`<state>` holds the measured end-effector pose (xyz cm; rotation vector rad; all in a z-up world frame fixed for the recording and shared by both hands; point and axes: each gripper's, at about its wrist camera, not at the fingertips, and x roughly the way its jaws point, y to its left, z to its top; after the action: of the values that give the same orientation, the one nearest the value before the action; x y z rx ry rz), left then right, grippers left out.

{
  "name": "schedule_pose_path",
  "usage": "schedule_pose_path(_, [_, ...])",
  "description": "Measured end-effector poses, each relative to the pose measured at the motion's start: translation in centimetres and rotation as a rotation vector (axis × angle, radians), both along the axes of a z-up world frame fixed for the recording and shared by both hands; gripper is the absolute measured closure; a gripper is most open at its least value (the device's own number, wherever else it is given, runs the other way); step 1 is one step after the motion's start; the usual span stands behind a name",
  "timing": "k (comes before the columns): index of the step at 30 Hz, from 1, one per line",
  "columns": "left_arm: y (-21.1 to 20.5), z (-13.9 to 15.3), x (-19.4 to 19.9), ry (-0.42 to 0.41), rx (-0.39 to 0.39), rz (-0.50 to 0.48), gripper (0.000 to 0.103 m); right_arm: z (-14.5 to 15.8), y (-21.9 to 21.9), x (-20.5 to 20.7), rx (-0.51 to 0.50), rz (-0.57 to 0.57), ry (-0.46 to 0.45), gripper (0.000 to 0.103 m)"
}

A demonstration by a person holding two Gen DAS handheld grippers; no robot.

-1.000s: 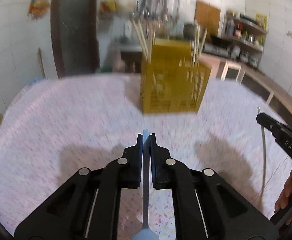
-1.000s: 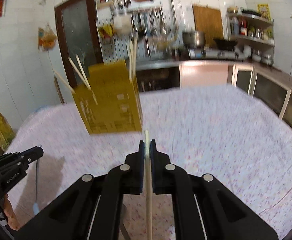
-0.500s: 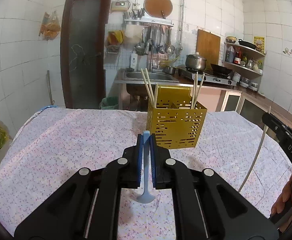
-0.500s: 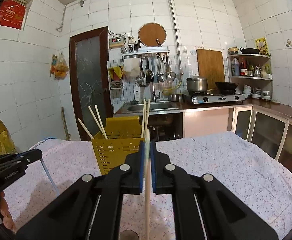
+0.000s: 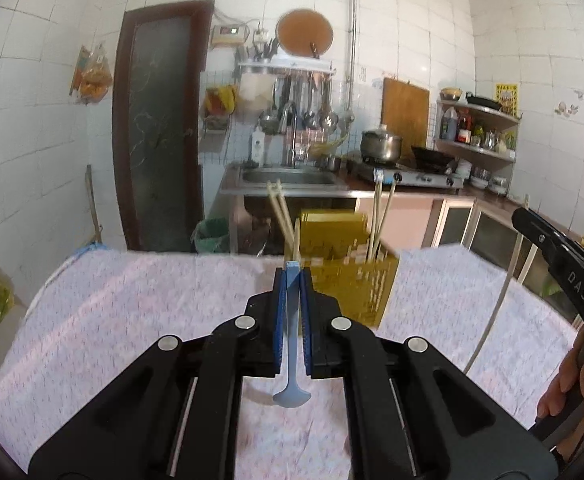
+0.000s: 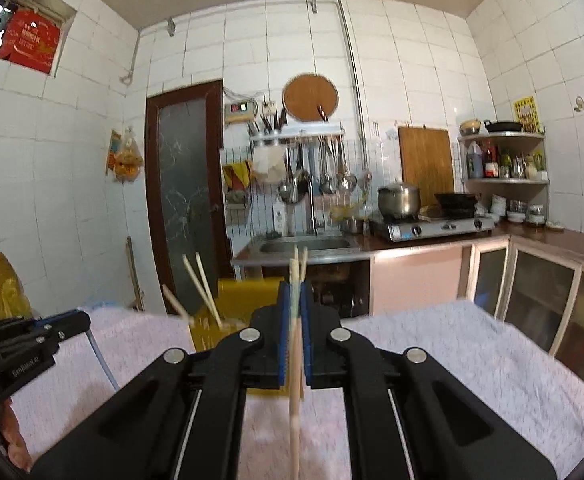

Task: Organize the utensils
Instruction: 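Carry the chopstick and blue spoon up over the yellow caddy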

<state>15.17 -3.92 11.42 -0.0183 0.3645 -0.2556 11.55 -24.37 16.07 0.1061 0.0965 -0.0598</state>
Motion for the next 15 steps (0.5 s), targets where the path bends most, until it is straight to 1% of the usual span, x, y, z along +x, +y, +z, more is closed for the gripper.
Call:
schedule_pose_path(2, [-0.4, 1.5, 0.7, -0.028, -0.012, -0.008, 0.097, 2.3, 0.1, 1.1, -0.010, 0.001, -0.044, 0.097])
schedule_pose_path(5, [-1.1, 4.5, 2.3, -0.097, -0.021, -0.007, 0.097, 5.1, 0.0, 3.2, -0.006, 0.009, -0.094, 0.097])
schedule_pose_path(9, [-2.6, 8.4, 5.8, -0.160, -0.058, -0.016, 0.097, 7.6, 0.1, 6.5, 0.002, 0.014, -0.145, 0.097])
schedule_pose_path(12, [-4.1, 9.5, 8.1, -0.193, -0.044, -0.019, 0.097, 8.4, 0.0, 9.3, 0.007, 0.015, -0.166, 0.097])
schedule_pose_path(14, [-5.0, 9.4, 9.9, -0.195, -0.037, -0.026, 0.097, 8.2, -0.1, 11.5, 0.009, 0.015, -0.169, 0.097])
schedule_pose_path(15, [-5.5, 8.8, 11.0, -0.189, -0.033, -0.029, 0.097, 8.0, 0.0, 12.3, 0.010, 0.020, -0.164, 0.097])
